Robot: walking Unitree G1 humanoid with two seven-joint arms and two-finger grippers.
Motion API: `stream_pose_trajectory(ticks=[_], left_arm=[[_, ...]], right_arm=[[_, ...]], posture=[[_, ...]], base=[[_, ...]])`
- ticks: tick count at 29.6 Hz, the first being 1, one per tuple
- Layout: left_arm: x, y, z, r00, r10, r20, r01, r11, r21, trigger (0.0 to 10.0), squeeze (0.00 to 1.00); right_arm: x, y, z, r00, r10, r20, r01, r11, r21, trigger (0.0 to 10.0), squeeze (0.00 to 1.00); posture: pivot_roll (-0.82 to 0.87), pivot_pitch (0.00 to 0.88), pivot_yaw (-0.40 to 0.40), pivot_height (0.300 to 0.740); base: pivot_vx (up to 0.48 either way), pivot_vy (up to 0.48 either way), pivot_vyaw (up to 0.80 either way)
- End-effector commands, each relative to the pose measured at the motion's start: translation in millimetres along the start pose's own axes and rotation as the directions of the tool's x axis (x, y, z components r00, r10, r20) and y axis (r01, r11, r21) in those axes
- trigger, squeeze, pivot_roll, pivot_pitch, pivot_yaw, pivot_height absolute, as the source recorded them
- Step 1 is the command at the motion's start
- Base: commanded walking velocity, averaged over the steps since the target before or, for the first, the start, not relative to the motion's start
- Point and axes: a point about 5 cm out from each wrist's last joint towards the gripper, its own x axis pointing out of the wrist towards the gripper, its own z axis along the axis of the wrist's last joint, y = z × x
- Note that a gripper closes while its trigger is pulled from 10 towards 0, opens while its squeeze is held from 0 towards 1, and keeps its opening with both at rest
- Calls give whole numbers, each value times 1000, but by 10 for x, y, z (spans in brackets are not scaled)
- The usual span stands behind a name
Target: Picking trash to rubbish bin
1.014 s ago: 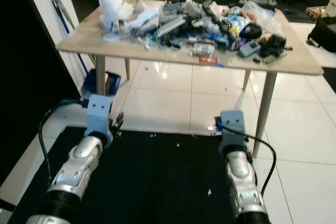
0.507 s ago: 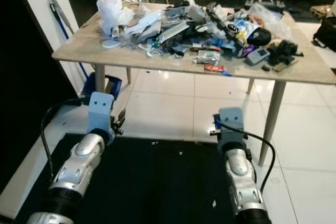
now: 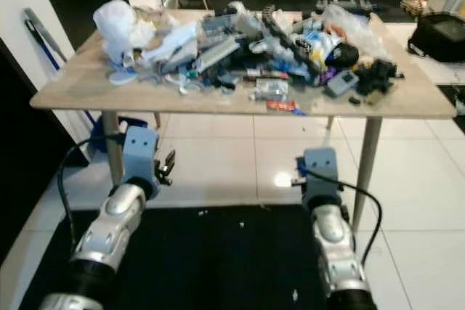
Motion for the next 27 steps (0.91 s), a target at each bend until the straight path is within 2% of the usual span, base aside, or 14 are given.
stream_pose_trajectory(ticks=[1, 6, 14, 23, 25, 27], left_arm=[[-29, 39, -43, 1000, 11, -18, -11, 1000, -5, 10000, 0], [-20, 47, 15, 1000, 2, 8, -2, 1000, -23, 10000, 0], [-16, 46, 36, 1000, 3, 16, -2, 1000, -23, 10000, 0], [-31, -5, 70, 998, -40, 40, 41, 999, -33, 10000, 0], [-83, -152, 156, 975, -189, 116, 196, 979, -55, 10000, 0], [-116, -223, 192, 954, -259, 148, 270, 961, -59, 10000, 0]], right_arm=[[-11, 43, 8, 1000, 17, 5, -17, 1000, 13, 10000, 0], [31, 64, 167, 996, 56, 71, -56, 998, -5, 10000, 0], [40, 68, 185, 995, 61, 78, -61, 998, -10, 10000, 0], [30, 66, 183, 995, 67, 76, -66, 998, -9, 10000, 0], [23, 55, 176, 995, 65, 73, -65, 998, -11, 10000, 0], [18, 50, 172, 995, 65, 72, -64, 998, -13, 10000, 0]], posture=[[-63, 89, 27, 740], [-66, 86, 26, 740], [-67, 78, 24, 740], [-68, 71, 25, 740], [-71, 66, 26, 740], [-71, 66, 26, 740]], base=[[337, 0, 0], [337, 0, 0], [337, 0, 0], [337, 0, 0], [319, 0, 0], [319, 0, 0]])
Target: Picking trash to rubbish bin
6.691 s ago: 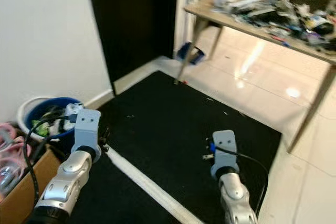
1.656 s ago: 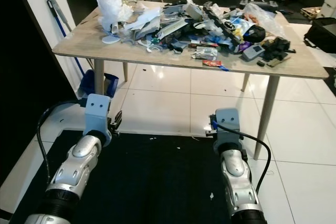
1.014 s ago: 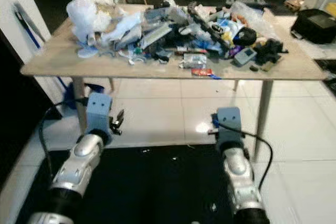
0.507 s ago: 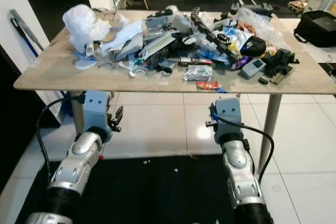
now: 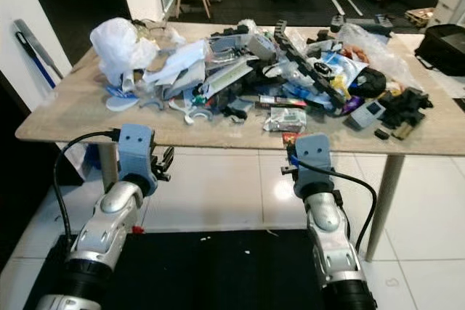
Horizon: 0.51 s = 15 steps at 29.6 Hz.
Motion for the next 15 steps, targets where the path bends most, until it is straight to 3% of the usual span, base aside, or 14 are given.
stream_pose_trajectory(ticks=[1, 15], left_arm=[[-26, -48, 34, 998, -57, 31, 58, 998, -1, 10000, 0], [-120, -217, 54, 971, -237, 40, 237, 971, 14, 10000, 0]], right_arm=[[2, 2, 16, 1000, -1, 3, 1, 1000, 7, 10000, 0], [-40, -18, -30, 1000, -9, -20, 9, 1000, 7, 10000, 0]], posture=[[-71, 66, 27, 740], [-72, 67, 26, 740]], base=[[311, 0, 0], [310, 0, 0]])
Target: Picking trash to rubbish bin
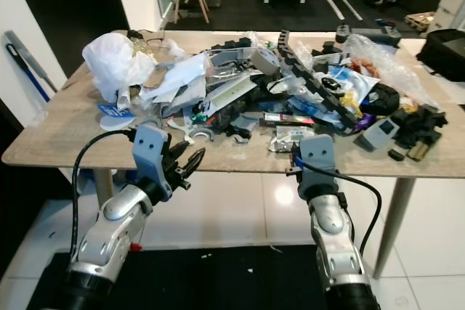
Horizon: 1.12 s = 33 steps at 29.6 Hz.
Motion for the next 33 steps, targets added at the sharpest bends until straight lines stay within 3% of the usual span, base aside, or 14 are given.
stream_pose_trajectory(ticks=[1, 15, 29, 30, 33], left_arm=[[-35, -21, -3, 999, -35, -11, 35, 999, 14, 10000, 0], [-61, -80, 3, 994, -110, -22, 111, 993, 39, 10000, 0], [-67, -82, 5, 993, -117, -23, 117, 992, 39, 10000, 0], [-85, -123, 42, 986, -168, -8, 168, 985, 46, 10000, 0], [-117, -188, 97, 970, -245, 12, 244, 968, 58, 10000, 0]], right_arm=[[-21, -4, -25, 1000, -5, -16, 5, 1000, 3, 10000, 0], [-49, -6, -43, 1000, -8, -27, 9, 1000, 4, 10000, 0], [-51, -4, -42, 1000, -9, -28, 9, 1000, 4, 10000, 0], [-101, 35, -24, 1000, 4, -12, -4, 1000, 0, 10000, 1000], [-178, 93, 5, 1000, 23, 13, -23, 1000, -4, 10000, 1000]], posture=[[-72, 67, 26, 740], [-72, 69, 26, 740], [-72, 69, 26, 740], [-75, 82, 27, 740], [-75, 82, 27, 740]], base=[[311, 0, 0], [309, 0, 0], [307, 0, 0], [0, 0, 0], [0, 0, 0]])
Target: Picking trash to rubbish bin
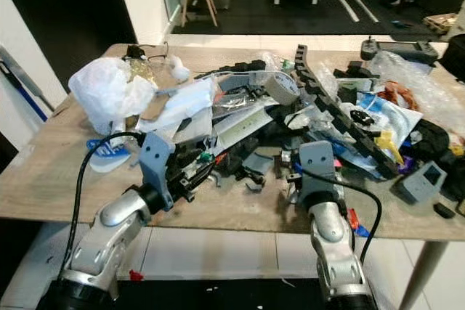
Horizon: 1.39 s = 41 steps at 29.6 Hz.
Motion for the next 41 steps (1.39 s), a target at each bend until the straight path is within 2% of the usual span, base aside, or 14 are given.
stream_pose_trajectory(ticks=[1, 5, 9, 10, 11, 12, 22, 23, 25, 30, 31, 32, 41], left_arm=[[-20, -36, 15, 999, -36, 1, 36, 999, 7, 10000, 0], [-20, -39, 15, 999, -42, -1, 42, 999, 8, 10000, 0], [-26, -38, 6, 999, -38, -26, 38, 999, 11, 10000, 0], [-29, -31, 2, 999, -31, -32, 32, 999, 13, 10000, 0], [-32, -27, 0, 999, -28, -35, 29, 999, 14, 10000, 0], [-36, -25, 3, 999, -25, -30, 26, 1000, 12, 10000, 0], [-31, -18, 17, 999, -24, -25, 25, 999, 26, 10000, 0], [-31, -20, 21, 999, -25, -25, 26, 999, 24, 10000, 0], [-30, -29, 27, 999, -37, -26, 38, 999, 23, 10000, 0], [-27, -28, 36, 999, -41, -23, 42, 999, 9, 10000, 0], [-26, -31, 37, 999, -43, -22, 43, 999, 3, 10000, 0], [-26, -33, 38, 999, -43, -22, 43, 999, -1, 10000, 0], [-28, -61, 32, 998, -60, -26, 59, 998, -19, 10000, 0]], right_arm=[[-20, 21, 61, 999, 9, 31, -8, 1000, -9, 10000, 1000], [-26, 27, 52, 1000, 8, 26, -8, 1000, -4, 10000, 1000], [-95, 121, -48, 998, 31, -47, -31, 1000, -2, 10000, 1000], [-96, 128, -63, 998, 29, -58, -30, 1000, -8, 10000, 325], [-95, 126, -66, 998, 26, -62, -27, 1000, -12, 10000, 325], [-90, 120, -62, 998, 21, -61, -21, 1000, -4, 10000, 0], [-79, 92, 7, 999, 18, -32, -17, 1000, 25, 10000, 0], [-84, 80, 24, 1000, 12, -21, -12, 1000, 4, 10000, 1000], [-103, 65, 59, 1000, 10, 2, -10, 1000, -5, 10000, 1000], [-111, 49, 45, 1000, -17, -18, 17, 999, -36, 10000, 1000], [-112, 52, 40, 1000, -17, -21, 16, 999, -34, 10000, 408], [-112, 56, 38, 1000, -15, -22, 14, 999, -34, 10000, 0], [-113, 74, 46, 1000, -2, -25, 1, 999, -36, 10000, 0]], posture=[[-75, 82, 27, 740], [-75, 82, 28, 740], [-73, 94, 30, 740], [-72, 95, 30, 740], [-72, 95, 30, 740], [-71, 95, 29, 740], [-71, 98, 32, 740], [-71, 98, 33, 740], [-71, 99, 35, 740], [-71, 104, 35, 740], [-72, 103, 34, 740], [-72, 103, 34, 740], [-74, 107, 32, 740]], base=[[0, 0, 0], [0, 0, 0], [0, 0, 0], [0, 0, 0], [0, 0, 0], [0, 0, 0], [0, 0, 0], [0, 0, 0], [0, 0, 0], [0, 0, 0], [0, 0, 0], [0, 0, 0], [0, 0, 0]])
